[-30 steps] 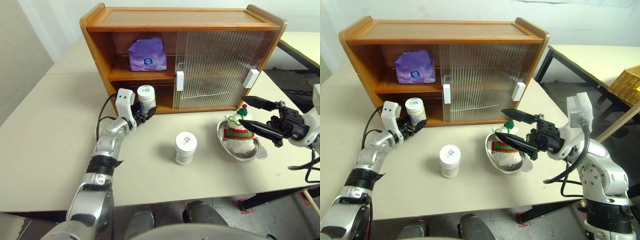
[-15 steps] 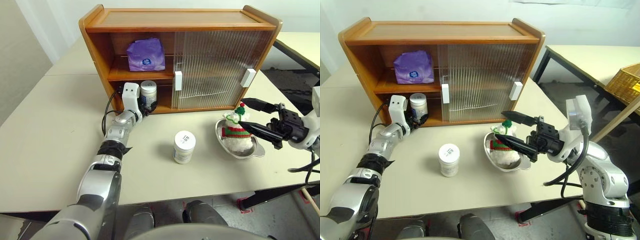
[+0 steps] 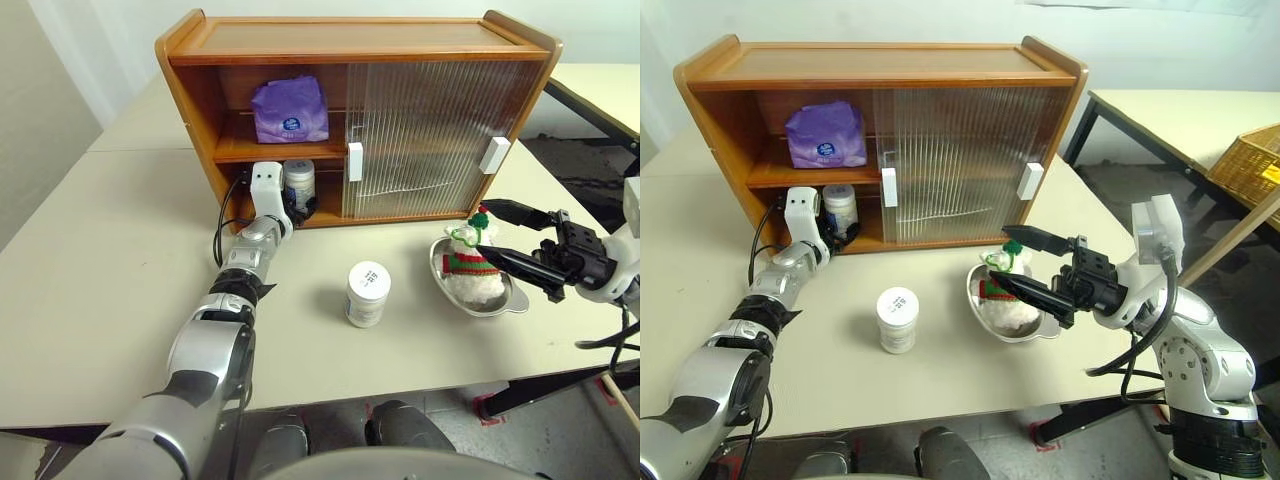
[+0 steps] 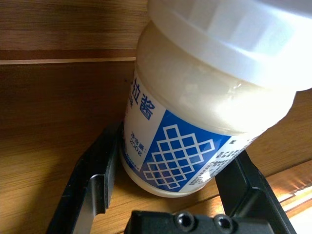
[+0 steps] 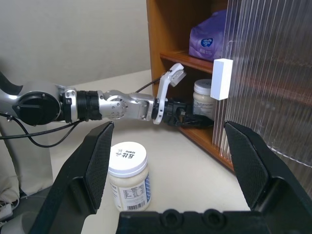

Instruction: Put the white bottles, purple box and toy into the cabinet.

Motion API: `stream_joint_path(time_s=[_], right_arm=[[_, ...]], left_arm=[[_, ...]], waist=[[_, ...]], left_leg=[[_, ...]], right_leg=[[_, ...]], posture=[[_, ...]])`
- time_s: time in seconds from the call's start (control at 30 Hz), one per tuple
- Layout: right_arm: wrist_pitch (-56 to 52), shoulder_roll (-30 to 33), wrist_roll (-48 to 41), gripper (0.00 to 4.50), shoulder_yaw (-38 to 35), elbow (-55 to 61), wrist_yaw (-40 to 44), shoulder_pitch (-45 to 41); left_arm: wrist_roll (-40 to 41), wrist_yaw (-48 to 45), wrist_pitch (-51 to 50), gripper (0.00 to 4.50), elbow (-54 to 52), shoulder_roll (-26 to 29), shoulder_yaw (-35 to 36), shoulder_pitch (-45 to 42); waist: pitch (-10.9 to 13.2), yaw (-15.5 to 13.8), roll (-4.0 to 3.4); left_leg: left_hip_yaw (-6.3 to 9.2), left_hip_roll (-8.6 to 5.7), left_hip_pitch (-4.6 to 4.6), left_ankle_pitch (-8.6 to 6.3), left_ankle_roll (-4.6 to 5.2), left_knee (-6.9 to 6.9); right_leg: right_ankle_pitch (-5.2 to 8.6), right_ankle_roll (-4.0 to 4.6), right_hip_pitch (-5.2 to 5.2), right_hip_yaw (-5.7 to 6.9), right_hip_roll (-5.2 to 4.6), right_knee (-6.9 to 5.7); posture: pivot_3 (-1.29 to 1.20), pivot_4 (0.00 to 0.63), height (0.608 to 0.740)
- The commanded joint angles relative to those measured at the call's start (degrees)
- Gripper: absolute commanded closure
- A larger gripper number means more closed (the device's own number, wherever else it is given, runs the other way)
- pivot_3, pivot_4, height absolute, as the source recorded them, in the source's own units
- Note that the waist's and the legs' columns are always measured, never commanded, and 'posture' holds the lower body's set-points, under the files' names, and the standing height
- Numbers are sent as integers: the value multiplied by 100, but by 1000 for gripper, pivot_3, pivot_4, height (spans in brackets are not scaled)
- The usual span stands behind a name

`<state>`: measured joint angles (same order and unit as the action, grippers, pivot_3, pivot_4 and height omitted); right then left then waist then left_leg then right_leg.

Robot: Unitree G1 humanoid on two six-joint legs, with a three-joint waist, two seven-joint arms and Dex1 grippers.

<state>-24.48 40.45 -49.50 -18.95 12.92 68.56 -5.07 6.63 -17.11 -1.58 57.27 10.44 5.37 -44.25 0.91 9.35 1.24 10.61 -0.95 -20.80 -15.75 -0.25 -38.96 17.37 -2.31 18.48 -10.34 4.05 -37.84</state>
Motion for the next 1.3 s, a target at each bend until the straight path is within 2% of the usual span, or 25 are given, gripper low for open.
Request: stream_joint_path(time_s=[0.03,0.1,0.13,0.2,0.73,0.77,0.8,0.9,1.17,1.2,1.3], right_arm=[[3,-16,-66,0,-80,42,12,50],[39,-25,-40,0,-67,6,35,53],[52,-33,-29,0,-59,-8,40,54],[68,-43,-17,0,-47,-24,46,54],[196,-114,31,0,-29,-52,59,120],[210,-130,45,0,-17,-58,50,117],[223,-149,60,0,-5,-50,39,121],[249,-195,88,0,21,-27,19,129],[383,-230,164,0,110,-2,190,215],[408,-239,176,0,125,-5,212,221],[485,-306,175,0,133,-15,255,265]], left_arm=[[-52,-16,69,1301,157,-23,16,-46],[-84,-46,81,1301,129,-8,-20,-9],[-90,-54,76,573,97,-6,-29,16],[-98,-66,69,9,37,-3,-44,55],[87,-274,-1374,9,-3097,127,-121,1733],[88,-297,-1392,425,-3200,132,-140,1806],[100,-309,-1424,592,-3303,130,-147,1880],[127,-162,-1491,1544,-3539,87,-96,2014],[222,177,-1420,4330,-3960,-63,47,2233],[224,195,-1429,4456,-3999,-73,47,2251],[198,352,-1401,4456,-4140,-117,63,2326]], waist=[[0,3,0],[0,4,0],[0,5,0],[0,8,0],[0,75,0],[0,74,0],[0,74,0],[0,72,0],[0,63,0],[0,63,0],[0,63,0]], left_leg=[[-1,0,0,0,0,0],[-1,-1,-2,0,0,0],[-1,-2,-2,0,0,-1],[-1,-2,-3,0,0,-1],[-3,-5,-5,-2,3,3],[-3,-5,-5,-2,3,3],[-3,-5,-5,-2,3,3],[-2,-5,-5,-3,3,4],[-1,-4,-5,-3,3,3],[-1,-4,-4,-3,3,4],[-1,-4,-4,-3,3,4]], right_leg=[[1,-1,0,0,0,1],[1,-2,0,0,0,2],[0,-2,0,0,0,2],[0,-2,0,0,0,2],[3,3,-1,0,-1,18],[3,4,-1,0,-1,18],[2,5,-1,0,-1,18],[2,7,0,-1,-1,18],[0,12,-1,-1,-2,18],[0,12,-1,-1,-2,18],[0,13,0,-1,-2,18]], posture=[[-245,0,740],[-245,0,740],[-245,0,740],[-245,0,740],[-240,0,740],[-240,0,740],[-240,0,740],[-240,0,740],[-232,0,740],[-232,0,740],[-232,0,740]])
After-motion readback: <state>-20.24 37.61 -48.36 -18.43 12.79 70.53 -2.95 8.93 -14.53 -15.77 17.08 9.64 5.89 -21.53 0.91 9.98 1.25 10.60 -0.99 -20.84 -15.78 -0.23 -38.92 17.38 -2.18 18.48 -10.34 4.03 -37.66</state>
